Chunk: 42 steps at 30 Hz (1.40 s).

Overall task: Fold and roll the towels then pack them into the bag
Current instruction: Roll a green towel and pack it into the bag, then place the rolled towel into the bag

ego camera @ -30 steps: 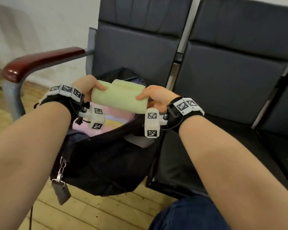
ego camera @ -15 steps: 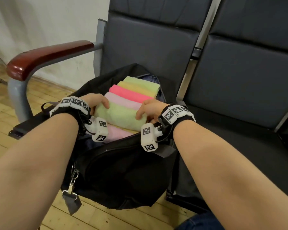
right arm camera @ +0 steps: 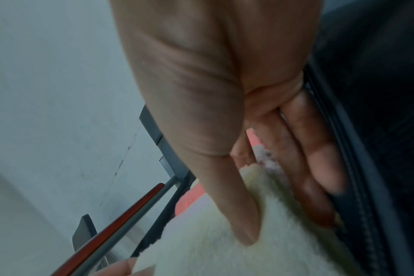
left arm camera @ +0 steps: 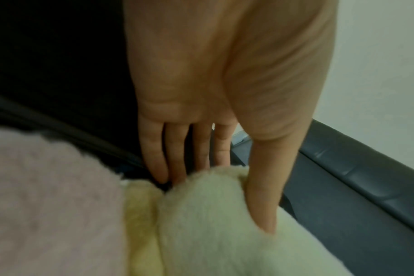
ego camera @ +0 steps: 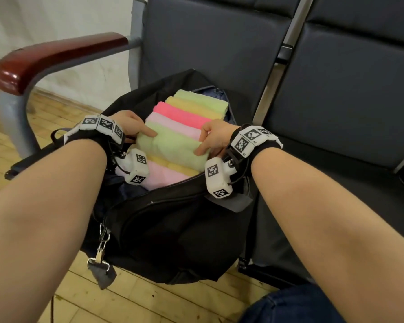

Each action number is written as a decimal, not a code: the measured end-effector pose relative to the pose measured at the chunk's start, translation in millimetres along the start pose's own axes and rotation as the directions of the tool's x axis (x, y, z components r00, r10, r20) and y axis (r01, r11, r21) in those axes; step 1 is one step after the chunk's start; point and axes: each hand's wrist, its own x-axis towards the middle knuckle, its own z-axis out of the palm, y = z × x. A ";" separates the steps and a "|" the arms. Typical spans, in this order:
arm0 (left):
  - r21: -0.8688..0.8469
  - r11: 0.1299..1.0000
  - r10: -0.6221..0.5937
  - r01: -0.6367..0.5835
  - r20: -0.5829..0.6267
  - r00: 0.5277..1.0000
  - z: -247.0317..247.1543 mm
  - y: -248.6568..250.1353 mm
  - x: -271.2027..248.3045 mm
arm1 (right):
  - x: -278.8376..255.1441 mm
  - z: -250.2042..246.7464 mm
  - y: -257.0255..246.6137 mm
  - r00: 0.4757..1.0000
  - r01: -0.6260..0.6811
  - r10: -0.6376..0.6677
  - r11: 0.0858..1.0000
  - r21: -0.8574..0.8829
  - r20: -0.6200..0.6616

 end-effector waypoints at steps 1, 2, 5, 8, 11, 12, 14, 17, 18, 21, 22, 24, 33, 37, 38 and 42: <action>0.019 1.000 0.004 -0.004 -0.017 1.000 -0.9 -0.9 -0.6 | 0.2 0.3 0.5 1.000 0.004 -0.004 1.000 -0.002 0.002; 0.056 0.998 0.010 -0.008 -0.044 0.999 -1.6 -1.5 -1.2 | 0.3 2.1 0.7 1.000 0.007 -0.007 1.000 0.000 0.003; 0.165 0.986 0.051 -0.032 -0.108 0.993 -0.7 0.1 -8.2 | -0.6 7.9 0.4 1.000 0.013 -0.012 0.999 0.034 -0.020; 0.194 0.980 0.061 -0.033 -0.144 0.988 -0.7 4.8 -15.7 | -7.6 6.8 0.3 1.000 -0.016 0.015 0.991 0.134 0.008; 0.209 0.978 0.055 -0.024 -0.141 0.988 -0.8 11.1 -24.7 | -18.4 -2.3 0.2 0.998 -0.051 0.041 0.959 0.278 0.043; 0.211 0.977 0.048 -0.021 -0.119 0.992 0.2 13.0 -28.6 | -25.5 -6.3 -0.5 0.999 -0.045 0.039 0.952 0.303 0.027; 0.229 0.973 0.054 -0.029 -0.102 0.993 1.5 21.2 -40.7 | -41.4 -16.2 -2.1 0.999 -0.010 0.019 0.952 0.305 -0.027; 0.411 0.909 0.127 -0.068 -0.117 0.985 1.6 35.8 -62.3 | -69.5 -28.5 -0.8 0.994 0.029 -0.007 0.980 0.195 -0.109; 0.444 0.891 0.154 -0.090 -0.110 0.982 4.8 41.6 -73.2 | -81.6 -31.5 1.3 0.992 0.037 -0.017 0.986 0.161 -0.124; 0.493 0.852 0.224 -0.175 -0.042 0.974 24.6 63.0 -104.6 | -118.2 -42.2 10.9 0.985 0.045 -0.027 0.993 0.104 -0.173; 0.504 0.840 0.244 -0.202 -0.019 0.970 33.7 70.1 -114.2 | -133.0 -45.3 15.5 0.984 0.034 -0.018 0.996 0.085 -0.176; 0.497 0.828 0.282 -0.260 0.033 0.959 52.1 87.0 -136.3 | -161.5 -52.7 26.5 0.984 0.006 -0.002 1.000 0.019 -0.180; 0.508 0.729 0.414 -0.459 0.207 0.886 147.9 164.3 -237.5 | -272.9 -106.1 91.8 0.956 -0.049 0.012 0.992 -0.118 -0.293; 0.487 0.699 0.422 -0.523 0.309 0.852 210.7 193.4 -274.4 | -322.7 -134.1 137.2 0.938 -0.115 0.040 0.974 -0.198 -0.346; 0.489 0.682 0.431 -0.544 0.332 0.839 226.0 200.2 -282.0 | -333.3 -140.6 149.5 0.930 -0.139 0.057 0.969 -0.203 -0.364; 0.461 0.624 0.474 -0.631 0.420 0.774 283.3 228.0 -308.0 | -370.7 -166.5 201.4 0.892 -0.231 0.127 0.953 -0.197 -0.434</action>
